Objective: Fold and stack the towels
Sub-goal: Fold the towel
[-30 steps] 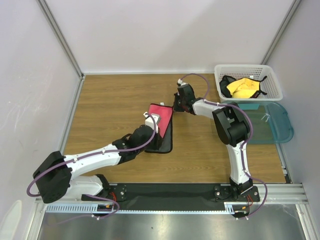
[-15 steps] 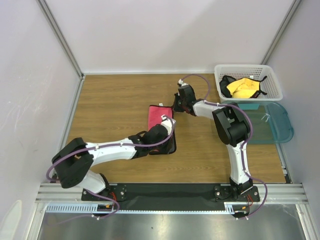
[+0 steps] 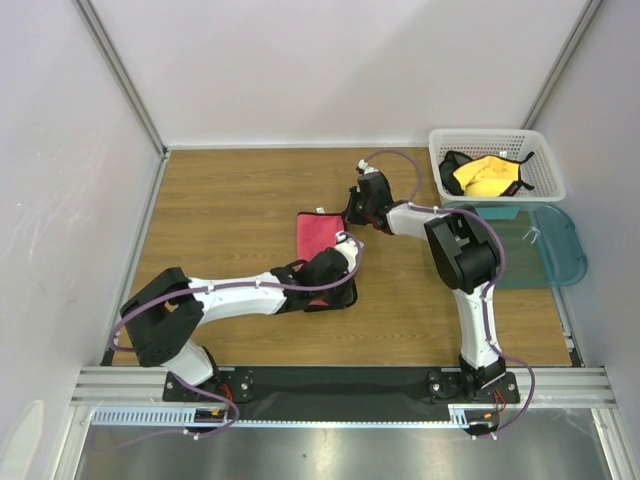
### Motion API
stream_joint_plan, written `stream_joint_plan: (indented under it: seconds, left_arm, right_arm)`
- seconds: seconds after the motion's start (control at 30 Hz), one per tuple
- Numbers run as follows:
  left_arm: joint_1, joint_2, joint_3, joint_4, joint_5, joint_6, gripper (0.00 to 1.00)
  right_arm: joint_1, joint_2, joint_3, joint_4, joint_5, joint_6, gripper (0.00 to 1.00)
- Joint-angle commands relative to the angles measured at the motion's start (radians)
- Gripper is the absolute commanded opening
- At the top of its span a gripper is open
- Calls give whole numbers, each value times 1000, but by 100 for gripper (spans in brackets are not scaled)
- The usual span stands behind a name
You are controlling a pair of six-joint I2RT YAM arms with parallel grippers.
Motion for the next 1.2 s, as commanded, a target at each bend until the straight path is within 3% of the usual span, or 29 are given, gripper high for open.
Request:
stream_joint_plan:
  seconds: [0.0,0.5,0.7,1.17]
  left_arm:
    - [-21,-8,55,-43,-1,18,0]
    - [-21,-3,100,15,-40,17,0]
    - [-21,66,124,90,43,5,0]
    - [-21,233,239,11,68,15,1]
  right_arm:
    - [-3,-7,-41,-22,20,13,0]
    - [-1,-21,-88,24,41,48,0]
    - [-1,-15,-94,33,38,50,0]
    - [-1,-13,-93,35,38,45,0]
